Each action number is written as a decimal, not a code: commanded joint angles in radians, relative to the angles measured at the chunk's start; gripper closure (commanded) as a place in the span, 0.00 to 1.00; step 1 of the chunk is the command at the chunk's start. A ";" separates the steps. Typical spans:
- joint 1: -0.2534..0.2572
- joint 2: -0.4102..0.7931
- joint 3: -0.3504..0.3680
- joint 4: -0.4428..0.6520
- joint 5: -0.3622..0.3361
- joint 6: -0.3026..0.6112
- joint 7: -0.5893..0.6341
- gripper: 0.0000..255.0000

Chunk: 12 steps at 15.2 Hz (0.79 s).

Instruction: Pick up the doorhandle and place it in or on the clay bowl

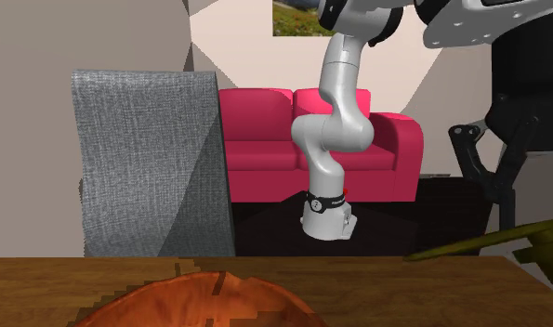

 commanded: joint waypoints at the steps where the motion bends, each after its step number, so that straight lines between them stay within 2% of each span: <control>1: -0.001 -0.007 -0.006 0.022 0.000 -0.028 0.000 1.00; 12: -0.005 -0.034 -0.034 0.147 -0.004 -0.179 0.003 1.00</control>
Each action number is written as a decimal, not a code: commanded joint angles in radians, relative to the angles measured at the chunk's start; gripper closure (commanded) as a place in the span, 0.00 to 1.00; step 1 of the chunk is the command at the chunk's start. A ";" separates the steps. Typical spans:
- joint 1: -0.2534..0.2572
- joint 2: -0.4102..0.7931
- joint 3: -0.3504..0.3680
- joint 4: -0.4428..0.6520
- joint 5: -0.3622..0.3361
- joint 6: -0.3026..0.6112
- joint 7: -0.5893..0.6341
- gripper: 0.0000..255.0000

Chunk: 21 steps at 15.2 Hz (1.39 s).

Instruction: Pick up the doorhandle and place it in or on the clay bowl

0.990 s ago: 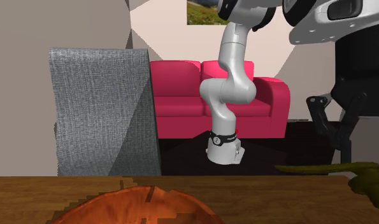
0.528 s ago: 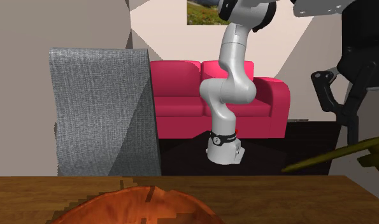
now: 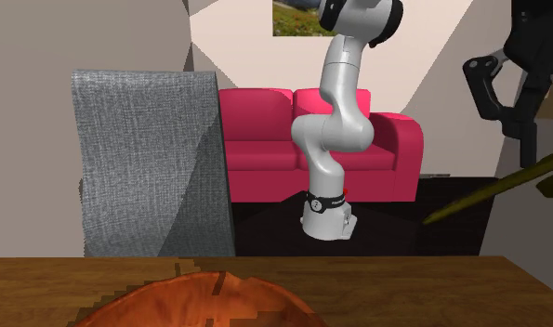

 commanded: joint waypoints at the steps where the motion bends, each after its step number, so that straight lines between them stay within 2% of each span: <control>1: -0.001 -0.003 -0.005 0.019 -0.001 -0.023 -0.001 1.00; 13: -0.117 0.239 -0.106 0.223 -0.120 -0.042 -0.167 1.00; 20: -0.159 0.419 -0.148 0.419 -0.199 -0.089 -0.231 1.00; 21: -0.159 0.419 -0.148 0.405 -0.198 -0.076 -0.232 1.00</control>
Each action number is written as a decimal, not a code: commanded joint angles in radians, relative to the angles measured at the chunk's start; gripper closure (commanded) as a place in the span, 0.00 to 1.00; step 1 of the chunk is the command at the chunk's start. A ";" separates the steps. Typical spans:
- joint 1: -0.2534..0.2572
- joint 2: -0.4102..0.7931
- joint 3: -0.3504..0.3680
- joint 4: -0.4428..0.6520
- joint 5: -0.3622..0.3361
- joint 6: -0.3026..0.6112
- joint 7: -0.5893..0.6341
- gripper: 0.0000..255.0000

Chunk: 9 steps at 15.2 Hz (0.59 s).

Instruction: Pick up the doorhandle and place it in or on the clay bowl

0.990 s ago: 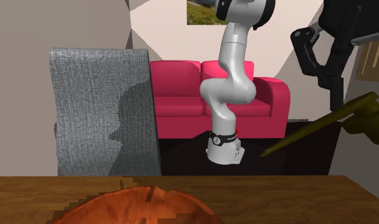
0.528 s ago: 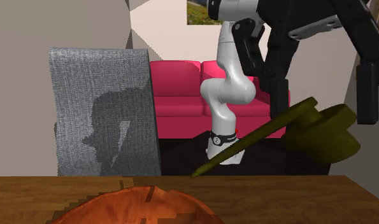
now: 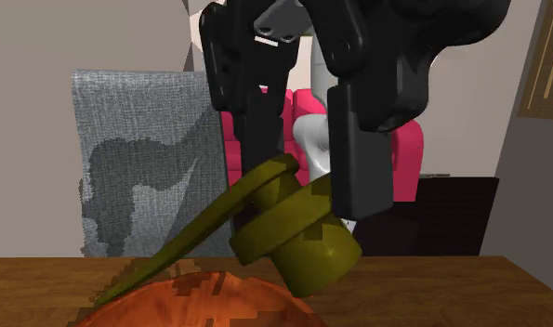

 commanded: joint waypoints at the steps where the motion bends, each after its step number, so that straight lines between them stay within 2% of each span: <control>1: -0.003 0.013 -0.003 -0.007 -0.004 0.017 -0.008 1.00; 9: -0.002 0.023 -0.004 -0.103 -0.006 0.122 -0.015 1.00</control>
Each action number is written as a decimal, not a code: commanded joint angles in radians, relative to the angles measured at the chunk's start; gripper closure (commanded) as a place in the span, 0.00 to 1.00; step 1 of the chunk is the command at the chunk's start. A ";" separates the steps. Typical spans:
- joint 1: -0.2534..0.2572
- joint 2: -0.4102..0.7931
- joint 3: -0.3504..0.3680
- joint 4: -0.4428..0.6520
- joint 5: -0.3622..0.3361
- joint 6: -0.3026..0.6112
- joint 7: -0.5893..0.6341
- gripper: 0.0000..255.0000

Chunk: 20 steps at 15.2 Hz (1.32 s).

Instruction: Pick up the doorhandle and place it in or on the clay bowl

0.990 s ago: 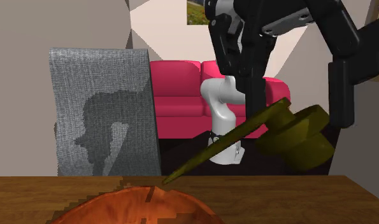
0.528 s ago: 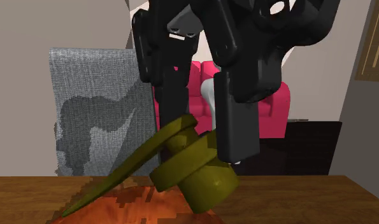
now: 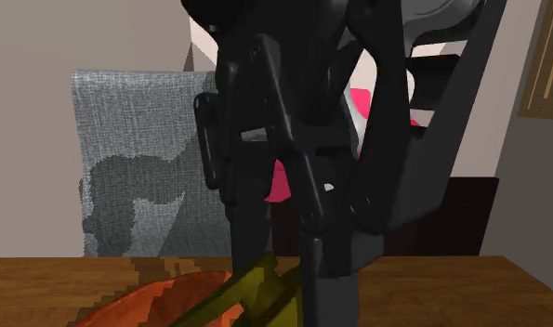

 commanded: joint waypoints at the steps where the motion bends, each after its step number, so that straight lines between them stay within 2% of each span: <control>1: 0.001 0.005 0.000 -0.022 -0.002 0.027 0.000 1.00; 4: 0.002 0.013 0.000 -0.055 -0.005 0.067 -0.001 1.00; 11: 0.001 0.013 0.001 -0.055 -0.005 0.067 -0.001 1.00; 12: 0.001 0.014 0.000 -0.054 -0.005 0.066 -0.001 0.00; 17: 0.001 0.013 0.001 -0.055 -0.005 0.067 -0.001 0.00; 20: -0.011 -0.032 -0.003 -0.006 0.019 -0.022 -0.017 0.00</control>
